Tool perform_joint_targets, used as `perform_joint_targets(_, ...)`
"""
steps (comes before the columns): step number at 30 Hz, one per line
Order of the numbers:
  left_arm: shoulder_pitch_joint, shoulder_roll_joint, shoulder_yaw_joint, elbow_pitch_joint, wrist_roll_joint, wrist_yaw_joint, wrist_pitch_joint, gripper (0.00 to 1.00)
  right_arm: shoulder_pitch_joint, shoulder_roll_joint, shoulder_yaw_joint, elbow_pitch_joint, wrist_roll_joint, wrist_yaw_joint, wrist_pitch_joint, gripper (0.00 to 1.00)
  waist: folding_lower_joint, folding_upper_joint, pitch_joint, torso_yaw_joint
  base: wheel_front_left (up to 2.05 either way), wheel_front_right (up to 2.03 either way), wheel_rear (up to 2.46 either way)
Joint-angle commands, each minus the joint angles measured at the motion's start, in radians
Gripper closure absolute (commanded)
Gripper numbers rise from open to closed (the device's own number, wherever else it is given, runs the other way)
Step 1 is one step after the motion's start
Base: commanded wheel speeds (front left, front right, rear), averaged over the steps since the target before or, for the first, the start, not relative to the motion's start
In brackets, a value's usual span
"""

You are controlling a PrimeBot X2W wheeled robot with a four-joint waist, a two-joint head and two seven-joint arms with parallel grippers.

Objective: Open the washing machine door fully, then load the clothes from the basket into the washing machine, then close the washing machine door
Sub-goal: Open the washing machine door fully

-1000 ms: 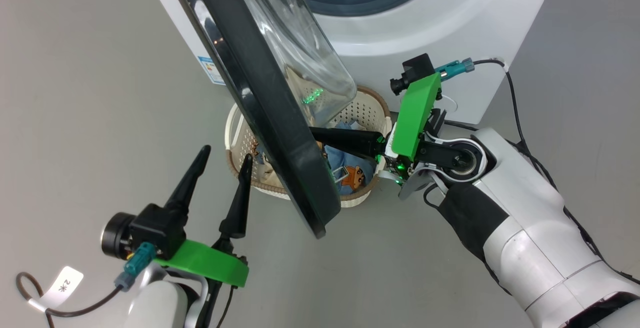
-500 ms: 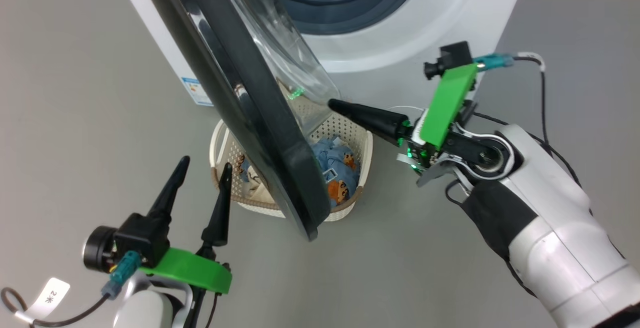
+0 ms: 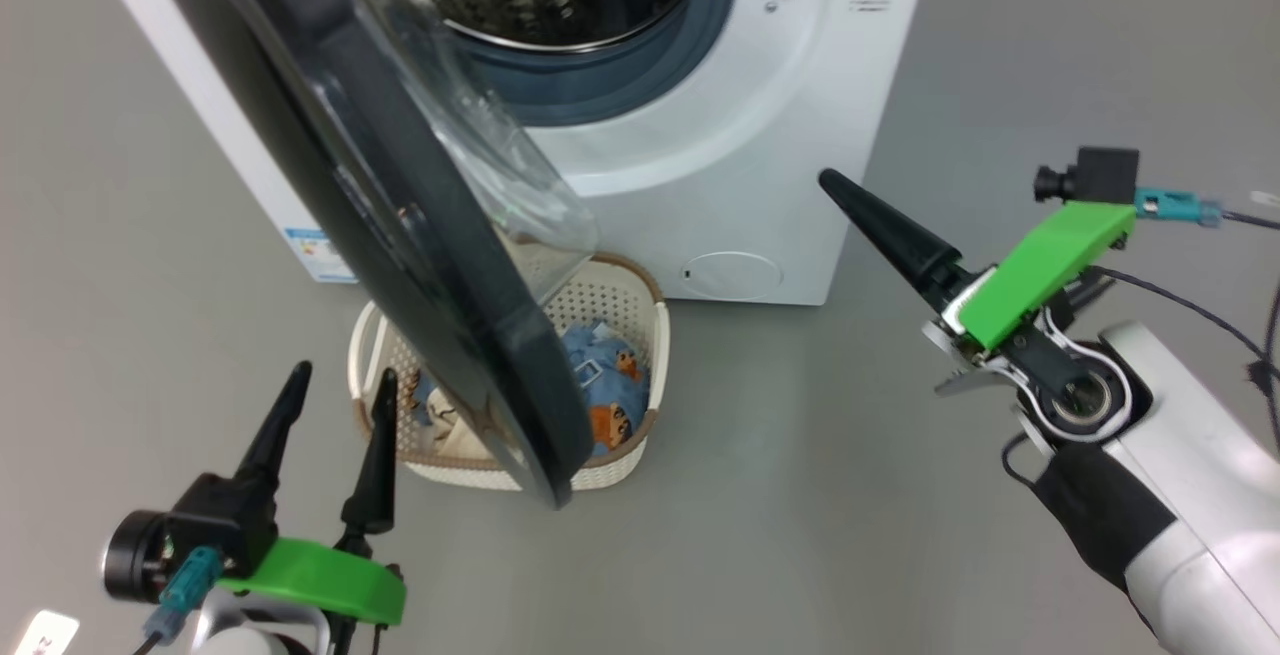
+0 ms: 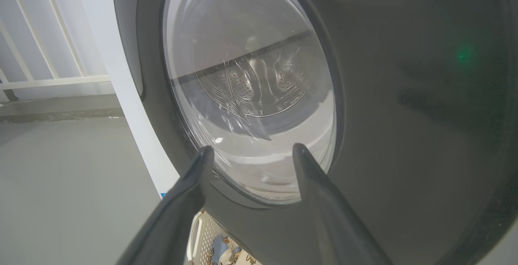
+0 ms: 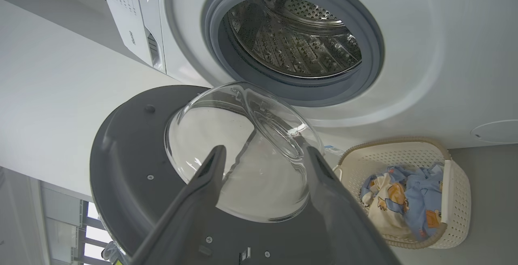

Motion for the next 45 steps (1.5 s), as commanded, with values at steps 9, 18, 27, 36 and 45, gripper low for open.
perform_joint_targets(9,0.054,0.024,0.095,-0.040,0.020,-0.004,-0.006,0.00,0.116,-0.080,0.029,-0.101,-0.246,0.002,-0.210,0.00,0.0000,0.0000,-0.078,-0.105,0.00,0.00,0.00)
perform_joint_targets(18,0.087,0.021,0.130,-0.054,0.024,-0.006,-0.006,0.00,0.188,-0.106,-0.027,-0.147,-0.483,0.002,-0.326,0.00,0.0000,0.0000,-0.094,-0.141,0.00,0.00,0.00)
perform_joint_targets(27,0.102,0.018,0.149,-0.069,0.028,-0.008,-0.006,0.00,0.296,-0.082,-0.131,-0.195,-0.756,0.002,-0.390,0.00,0.0000,0.0000,-0.102,-0.159,0.00,0.00,0.00)
perform_joint_targets(36,0.127,0.015,0.169,-0.082,0.028,-0.005,-0.006,0.00,0.465,-0.044,-0.272,-0.264,-1.011,0.002,-0.431,0.00,0.0000,0.0000,-0.109,-0.178,0.00,0.00,0.00)
perform_joint_targets(45,0.151,0.012,0.194,-0.095,0.021,0.003,-0.006,0.00,0.623,0.007,-0.366,-0.355,-1.233,0.002,-0.456,0.00,0.0000,0.0000,-0.120,-0.198,0.00,0.00,0.00)
